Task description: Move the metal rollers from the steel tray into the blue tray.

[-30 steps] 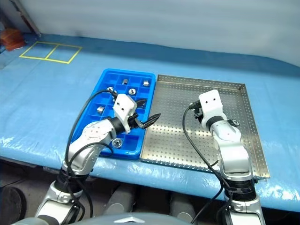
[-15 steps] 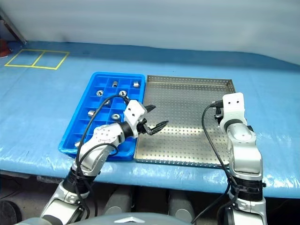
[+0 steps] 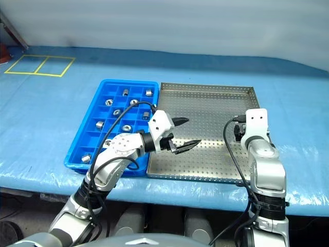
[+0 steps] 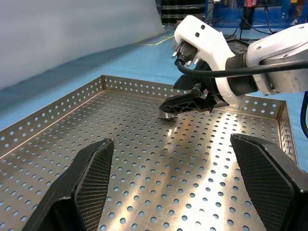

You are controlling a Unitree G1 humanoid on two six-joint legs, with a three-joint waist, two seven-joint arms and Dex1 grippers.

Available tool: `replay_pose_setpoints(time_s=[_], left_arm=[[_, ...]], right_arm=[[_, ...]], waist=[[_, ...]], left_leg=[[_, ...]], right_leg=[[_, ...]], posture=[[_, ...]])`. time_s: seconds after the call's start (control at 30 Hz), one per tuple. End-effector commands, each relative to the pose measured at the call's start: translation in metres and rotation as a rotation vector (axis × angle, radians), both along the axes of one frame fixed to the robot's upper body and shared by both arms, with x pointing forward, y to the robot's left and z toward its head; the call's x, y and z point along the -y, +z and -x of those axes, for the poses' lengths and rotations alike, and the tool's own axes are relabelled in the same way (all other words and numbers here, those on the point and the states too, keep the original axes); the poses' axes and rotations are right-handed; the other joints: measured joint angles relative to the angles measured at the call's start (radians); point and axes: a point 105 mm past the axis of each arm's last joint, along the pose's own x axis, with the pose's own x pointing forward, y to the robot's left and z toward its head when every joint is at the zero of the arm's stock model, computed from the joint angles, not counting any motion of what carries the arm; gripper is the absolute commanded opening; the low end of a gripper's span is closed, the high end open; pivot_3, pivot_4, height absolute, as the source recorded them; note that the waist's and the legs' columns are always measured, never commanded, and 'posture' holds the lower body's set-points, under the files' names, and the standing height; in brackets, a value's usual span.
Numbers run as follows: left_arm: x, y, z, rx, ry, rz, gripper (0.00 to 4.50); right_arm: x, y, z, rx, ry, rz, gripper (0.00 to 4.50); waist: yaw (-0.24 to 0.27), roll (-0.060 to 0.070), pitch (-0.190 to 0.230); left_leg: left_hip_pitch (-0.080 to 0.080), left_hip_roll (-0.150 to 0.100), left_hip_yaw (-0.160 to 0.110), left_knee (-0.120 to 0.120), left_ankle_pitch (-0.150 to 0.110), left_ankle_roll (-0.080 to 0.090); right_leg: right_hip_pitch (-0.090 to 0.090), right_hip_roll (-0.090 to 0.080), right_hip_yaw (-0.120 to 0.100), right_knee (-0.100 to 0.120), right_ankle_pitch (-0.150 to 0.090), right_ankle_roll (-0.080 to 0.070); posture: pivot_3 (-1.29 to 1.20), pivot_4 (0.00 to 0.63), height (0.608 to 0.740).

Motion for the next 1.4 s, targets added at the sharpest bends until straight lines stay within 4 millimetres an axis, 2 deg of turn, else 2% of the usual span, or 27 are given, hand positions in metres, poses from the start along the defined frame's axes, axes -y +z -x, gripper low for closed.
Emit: replay_pose_setpoints(time_s=[0.03, 0.33, 0.4, 0.47, 0.57, 0.7, 0.8, 0.9, 0.97, 1.1, 1.23, 1.4], left_arm=[[0.004, 0.006, 0.008, 0.021, -0.028, 0.025, 4.23], [0.005, 0.004, 0.007, 0.014, -0.015, 0.032, 4.23], [0.006, 0.009, 0.001, 0.02, 0.006, 0.05, 4.23], [0.01, 0.019, -0.014, 0.037, 0.033, 0.071, 4.23], [0.02, 0.029, -0.038, 0.049, 0.07, 0.1, 4.23], [0.033, 0.027, -0.067, 0.042, 0.101, 0.091, 4.23], [0.045, 0.023, -0.08, 0.018, 0.077, 0.077, 4.23], [0.067, 0.012, -0.091, -0.025, 0.017, 0.007, 4.23], [0.075, 0.007, -0.093, -0.032, -0.01, -0.03, 4.23], [0.088, 0.002, -0.096, -0.01, -0.023, -0.102, 4.23], [0.09, -0.005, -0.101, 0.011, 0.024, -0.166, 4.23], [0.097, -0.012, -0.099, 0.023, 0.065, -0.203, 4.23]], right_arm=[[0.01, 0.013, -0.002, 0.05, -0.043, 0.033, 3.12], [0.007, 0.009, -0.004, 0.044, -0.035, 0.011, 3.12], [-0.001, 0.016, -0.002, 0.069, 0.011, -0.001, 3.12], [-0.017, 0.031, 0.004, 0.123, 0.104, -0.012, 3.12], [-0.036, 0.057, 0.022, 0.211, 0.225, 0.002, 3.12], [-0.058, 0.081, 0.05, 0.272, 0.387, 0.033, 3.12], [-0.066, 0.09, 0.07, 0.284, 0.451, 0.072, 3.12], [-0.095, 0.085, 0.102, 0.271, 0.724, 0.059, 3.12], [-0.108, 0.076, 0.12, 0.233, 0.852, 0.028, 3.12], [-0.101, 0.044, 0.151, 0.107, 0.804, 0.007, 3.12], [-0.093, 0.04, 0.173, 0.119, 0.698, -0.005, 3.12], [-0.085, 0.044, 0.193, 0.14, 0.601, 0.023, 3.12]], waist=[[-0.001, 0.0, 0.0], [-0.001, 0.0, 0.0], [-0.001, 0.0, 0.0], [0.0, 0.001, 0.0], [-0.004, 0.002, -0.001], [-0.03, 0.003, -0.001], [-0.058, 0.003, -0.002], [-0.083, 0.003, -0.001], [-0.114, 0.002, -0.001], [-0.198, 0.002, -0.001], [-0.325, 0.001, 0.0], [-0.507, -0.007, 0.004]], left_leg=[[0.0, 0.0, 0.0, 0.0, 0.0, 0.0], [0.0, 0.0, 0.0, 0.0, 0.0, 0.0], [0.0, 0.0, 0.0, 0.0, 0.0, 0.0], [0.0, 0.0, 0.0, 0.0, 0.0, 0.0], [-0.001, -0.001, -0.001, 0.002, 0.0, 0.001], [-0.003, -0.002, -0.001, 0.006, -0.001, 0.003], [-0.004, -0.002, 0.0, 0.01, -0.003, 0.006], [-0.006, -0.003, 0.0, 0.014, -0.005, 0.008], [-0.007, -0.005, 0.0, 0.015, -0.006, 0.009], [-0.007, -0.008, 0.004, 0.015, -0.01, 0.012], [-0.006, -0.009, 0.006, 0.014, -0.013, 0.014], [-0.003, -0.017, 0.008, 0.013, -0.016, 0.018]], right_leg=[[0.0, 0.0, 0.0, 0.0, 0.0, 0.0], [0.0, 0.0, 0.0, 0.0, 0.0, 0.0], [0.0, 0.0, 0.0, 0.0, 0.0, 0.0], [0.0, 0.0, 0.0, 0.0, 0.0, 0.0], [0.0, 0.0, 0.0, 0.0, 0.0, 0.0], [0.002, -0.001, 0.0, -0.003, -0.001, 0.001], [0.002, -0.001, 0.001, -0.003, -0.001, 0.002], [0.002, -0.002, 0.0, -0.003, -0.001, 0.003], [0.002, -0.003, 0.001, -0.004, -0.002, 0.004], [0.003, -0.006, 0.005, -0.004, -0.005, 0.008], [0.003, -0.009, 0.008, -0.004, -0.009, 0.011], [0.007, -0.018, 0.009, -0.004, -0.013, 0.018]], posture=[[0.14, 0.15, 0.74], [0.14, 0.15, 0.74], [0.12, 0.15, 0.74], [0.08, 0.15, 0.74], [0.01, 0.15, 0.74], [-0.09, 0.15, 0.74], [-0.18, 0.15, 0.74], [-0.29, 0.15, 0.74], [-0.34, 0.15, 0.74], [-0.53, 0.15, 0.74], [-0.63, 0.15, 0.74], [-0.75, 0.15, 0.74]])
